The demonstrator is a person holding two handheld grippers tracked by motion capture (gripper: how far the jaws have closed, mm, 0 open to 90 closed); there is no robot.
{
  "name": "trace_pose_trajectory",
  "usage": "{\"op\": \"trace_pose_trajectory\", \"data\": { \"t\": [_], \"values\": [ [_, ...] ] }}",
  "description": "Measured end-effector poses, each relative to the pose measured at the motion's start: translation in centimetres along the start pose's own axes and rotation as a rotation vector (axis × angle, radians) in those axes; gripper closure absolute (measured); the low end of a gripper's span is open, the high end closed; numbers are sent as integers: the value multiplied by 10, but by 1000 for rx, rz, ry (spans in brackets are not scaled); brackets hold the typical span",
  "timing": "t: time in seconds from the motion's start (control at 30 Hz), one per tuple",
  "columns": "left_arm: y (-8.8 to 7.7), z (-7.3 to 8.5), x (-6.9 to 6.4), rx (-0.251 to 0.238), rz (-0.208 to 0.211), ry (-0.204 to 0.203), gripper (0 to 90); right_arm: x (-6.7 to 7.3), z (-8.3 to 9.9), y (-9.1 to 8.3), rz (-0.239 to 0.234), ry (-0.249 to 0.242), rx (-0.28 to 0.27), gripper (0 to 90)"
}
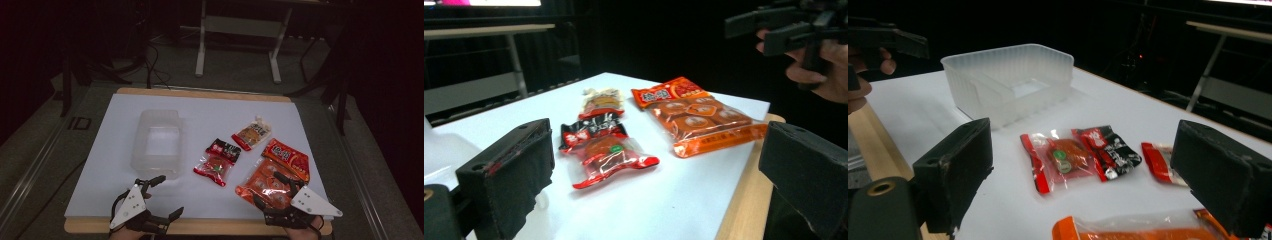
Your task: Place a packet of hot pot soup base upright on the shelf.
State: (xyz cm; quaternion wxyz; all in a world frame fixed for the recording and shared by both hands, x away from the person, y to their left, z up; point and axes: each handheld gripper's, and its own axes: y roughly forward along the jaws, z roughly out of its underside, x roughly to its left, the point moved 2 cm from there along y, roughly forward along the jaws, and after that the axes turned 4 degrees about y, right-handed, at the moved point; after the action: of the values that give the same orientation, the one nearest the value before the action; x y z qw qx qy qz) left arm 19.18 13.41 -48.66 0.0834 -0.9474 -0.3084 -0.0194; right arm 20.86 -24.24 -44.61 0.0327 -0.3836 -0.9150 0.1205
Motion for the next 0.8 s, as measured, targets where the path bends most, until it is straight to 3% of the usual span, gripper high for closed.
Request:
{"op": "trace_pose_trajectory", "data": {
  "t": [0.2,0.4,0.63,0.8],
  "values": [
    [0,-2,0,-12,23,-4,17,4,-10,1,-4,-37,9,99],
    [0,-3,-1,-9,44,-3,17,-10,-34,-2,11,-46,-23,99],
    [2,-4,-5,16,71,4,17,-32,-46,-4,50,-63,-42,133],
    [4,-4,-5,25,86,3,17,-51,-47,-3,80,-17,-23,131]
  ]
}}
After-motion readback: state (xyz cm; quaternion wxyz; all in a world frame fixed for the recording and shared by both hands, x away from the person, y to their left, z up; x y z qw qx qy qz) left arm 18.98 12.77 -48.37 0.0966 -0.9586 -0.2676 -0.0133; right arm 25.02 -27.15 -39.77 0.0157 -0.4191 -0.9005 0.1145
